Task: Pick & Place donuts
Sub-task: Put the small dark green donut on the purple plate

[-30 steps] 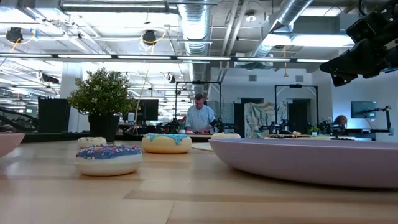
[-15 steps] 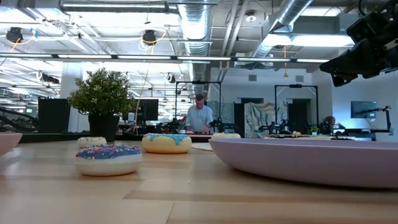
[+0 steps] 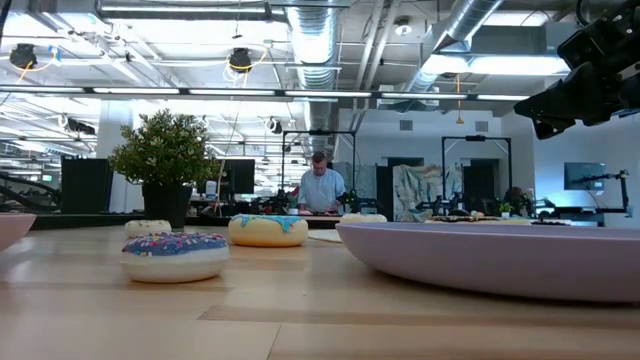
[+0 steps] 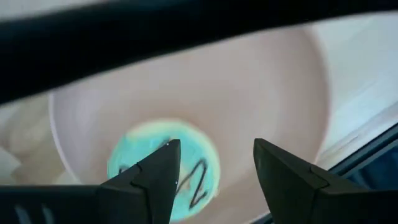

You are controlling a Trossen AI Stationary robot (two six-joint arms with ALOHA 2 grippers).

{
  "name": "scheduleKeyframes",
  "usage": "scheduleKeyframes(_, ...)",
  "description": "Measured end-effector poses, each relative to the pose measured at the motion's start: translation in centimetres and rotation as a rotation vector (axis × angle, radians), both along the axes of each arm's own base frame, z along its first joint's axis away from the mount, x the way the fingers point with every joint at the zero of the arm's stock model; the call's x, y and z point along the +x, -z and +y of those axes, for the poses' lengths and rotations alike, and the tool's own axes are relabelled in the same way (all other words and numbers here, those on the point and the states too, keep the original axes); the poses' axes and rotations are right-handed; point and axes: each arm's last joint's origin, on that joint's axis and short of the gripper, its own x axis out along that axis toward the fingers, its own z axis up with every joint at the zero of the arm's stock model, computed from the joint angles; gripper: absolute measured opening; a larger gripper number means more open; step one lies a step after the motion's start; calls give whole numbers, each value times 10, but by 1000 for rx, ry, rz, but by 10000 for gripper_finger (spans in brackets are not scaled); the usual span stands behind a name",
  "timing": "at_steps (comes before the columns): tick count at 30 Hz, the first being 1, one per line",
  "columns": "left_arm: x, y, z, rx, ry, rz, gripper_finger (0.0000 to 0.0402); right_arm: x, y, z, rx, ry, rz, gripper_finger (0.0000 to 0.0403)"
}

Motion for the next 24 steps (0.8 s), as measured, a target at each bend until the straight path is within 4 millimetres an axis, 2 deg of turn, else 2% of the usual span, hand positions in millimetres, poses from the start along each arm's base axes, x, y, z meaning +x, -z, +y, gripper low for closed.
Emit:
scheduleKeyframes(9, 33, -17, 43, 57, 2, -107, 197, 0, 0, 0, 0, 0, 0, 0)
scheduleKeyframes(14, 56, -19, 72, 69, 9, -133, 197, 0, 0, 0, 0, 0, 0, 0)
scheduleKeyframes(24, 99, -25, 122, 52, -39, -302, 197, 0, 0, 0, 0, 0, 0, 0)
